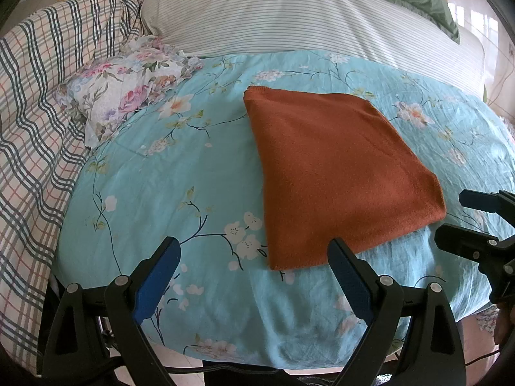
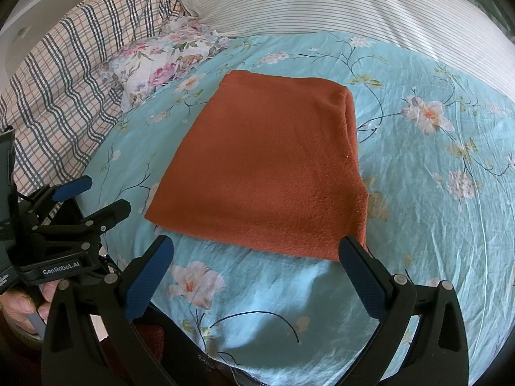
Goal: Fold small clothes
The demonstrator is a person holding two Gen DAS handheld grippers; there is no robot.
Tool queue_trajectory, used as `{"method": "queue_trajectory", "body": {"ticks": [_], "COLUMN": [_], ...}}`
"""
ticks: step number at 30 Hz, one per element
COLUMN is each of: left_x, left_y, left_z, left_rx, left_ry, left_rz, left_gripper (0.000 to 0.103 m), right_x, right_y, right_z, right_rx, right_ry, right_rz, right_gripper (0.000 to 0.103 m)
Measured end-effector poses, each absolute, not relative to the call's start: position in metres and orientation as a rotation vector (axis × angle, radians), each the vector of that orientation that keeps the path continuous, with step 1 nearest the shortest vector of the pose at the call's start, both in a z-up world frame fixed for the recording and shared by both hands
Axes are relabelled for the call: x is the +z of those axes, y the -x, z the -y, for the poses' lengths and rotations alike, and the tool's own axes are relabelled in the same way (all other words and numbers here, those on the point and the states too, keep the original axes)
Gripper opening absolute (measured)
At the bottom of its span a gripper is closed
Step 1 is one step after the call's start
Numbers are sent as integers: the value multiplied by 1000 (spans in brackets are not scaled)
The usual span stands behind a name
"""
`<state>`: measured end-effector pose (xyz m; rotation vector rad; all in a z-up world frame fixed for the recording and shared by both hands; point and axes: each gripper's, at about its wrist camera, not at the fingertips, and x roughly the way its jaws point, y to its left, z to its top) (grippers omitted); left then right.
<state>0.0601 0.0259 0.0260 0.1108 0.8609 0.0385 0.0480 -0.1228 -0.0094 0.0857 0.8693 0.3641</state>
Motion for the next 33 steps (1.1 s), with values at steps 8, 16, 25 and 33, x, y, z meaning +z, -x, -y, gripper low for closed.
{"method": "queue_trajectory", "body": {"ticks": [8, 16, 25, 33], "left_x": [26, 29, 28, 32], "left_y": [-60, -62, -65, -75], "left_z": [-26, -25, -25, -26], "left_rx": [39, 39, 35, 43], "left_ry": [-111, -116, -117, -117], "left_rz": [-860, -852, -854, -839], "left_gripper": [93, 93, 93, 93], "right_x": [-10, -5, -5, -2], "right_y": [-48, -52, -56, -67], "right_z": [123, 120, 120, 128], "right_rx": [366, 366, 367, 372], "right_ry": [-86, -83, -82, -81], "right_rz": [-869, -866, -869, -858], "right_gripper": [102, 102, 102, 102]}}
